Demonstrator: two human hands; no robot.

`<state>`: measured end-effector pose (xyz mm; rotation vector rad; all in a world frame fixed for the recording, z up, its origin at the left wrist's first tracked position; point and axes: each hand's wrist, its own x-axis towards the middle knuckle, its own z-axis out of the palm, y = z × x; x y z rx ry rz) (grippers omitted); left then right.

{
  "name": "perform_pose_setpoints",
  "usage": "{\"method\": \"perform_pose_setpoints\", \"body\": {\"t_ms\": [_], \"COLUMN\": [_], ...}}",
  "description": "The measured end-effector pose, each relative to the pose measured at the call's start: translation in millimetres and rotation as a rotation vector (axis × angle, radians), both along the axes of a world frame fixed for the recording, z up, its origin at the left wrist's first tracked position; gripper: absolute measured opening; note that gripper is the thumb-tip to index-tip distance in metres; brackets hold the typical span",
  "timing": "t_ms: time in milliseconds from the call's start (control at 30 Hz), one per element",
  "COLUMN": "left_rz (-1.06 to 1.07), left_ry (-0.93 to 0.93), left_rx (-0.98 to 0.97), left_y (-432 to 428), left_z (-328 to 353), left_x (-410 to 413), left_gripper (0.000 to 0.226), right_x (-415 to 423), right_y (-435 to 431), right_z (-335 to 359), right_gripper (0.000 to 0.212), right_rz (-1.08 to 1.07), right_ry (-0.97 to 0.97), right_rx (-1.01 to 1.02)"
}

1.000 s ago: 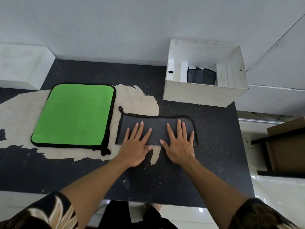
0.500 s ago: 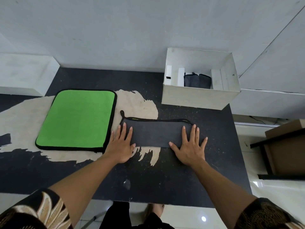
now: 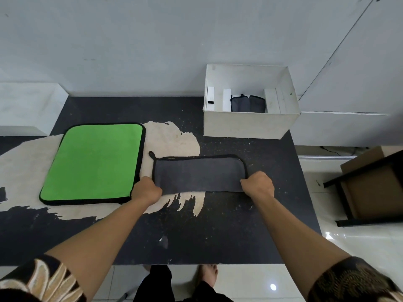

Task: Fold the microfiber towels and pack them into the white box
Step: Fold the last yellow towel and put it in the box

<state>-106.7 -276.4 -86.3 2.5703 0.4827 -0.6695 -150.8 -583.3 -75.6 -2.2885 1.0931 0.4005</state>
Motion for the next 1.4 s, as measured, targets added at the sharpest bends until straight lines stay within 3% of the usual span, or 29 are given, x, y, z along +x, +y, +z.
{"method": "perform_pose_setpoints", "body": {"t_ms": [67, 167, 233, 300, 367, 433, 500, 633, 700, 900, 1200, 1400], "left_rz": [0.021, 0.008, -0.06, -0.112, -0.209, -0.298, -0.337, -0.053, 0.086, 0.079, 0.008, -0.014], "left_ry": [0.076, 0.17, 0.156, -0.025, -0.196, -0.174, -0.078, 0.18, 0.294, 0.305, 0.136, 0.078], "left_rx": [-0.057, -0.073, 0.11, 0.248, 0.136, -0.051, -0.237, -0.571, -0.642, -0.486, -0.425, -0.379], "left_y": [1, 1, -3, -17, -43, -80, -122, -190, -207, -218, -150, -73], "left_z": [2, 8, 18, 30, 41, 51, 57, 57, 56, 44, 46, 51], "left_x": [0, -6, -11, -13, -10, -4, 1, 8, 13, 26, 46, 60], "left_gripper": [0.005, 0.016, 0.032, 0.049, 0.04, 0.027, 0.027, 0.043, 0.048, 0.012, 0.025, 0.014], "right_x": [-4, -13, -18, -20, -19, -18, -18, -19, -21, -31, -34, -19], "right_y": [-6, -15, -19, -20, -19, -15, -9, 2, 7, 16, 63, 133], "right_z": [6, 10, 8, 6, 5, 8, 12, 14, 15, 14, 23, 22], "right_gripper": [0.017, 0.013, 0.017, 0.019, 0.012, 0.005, 0.011, 0.027, 0.03, 0.03, 0.018, 0.019], "right_rz": [-0.047, -0.122, -0.123, -0.131, -0.131, -0.121, -0.109, -0.001, 0.071, 0.167, 0.401, 0.577], "right_ry": [-0.019, -0.027, -0.002, -0.003, -0.057, -0.115, -0.166, -0.256, -0.293, -0.348, -0.336, -0.374], "right_rx": [0.049, 0.105, 0.137, 0.17, 0.199, 0.219, 0.24, 0.235, 0.249, 0.258, 0.131, 0.181]}}
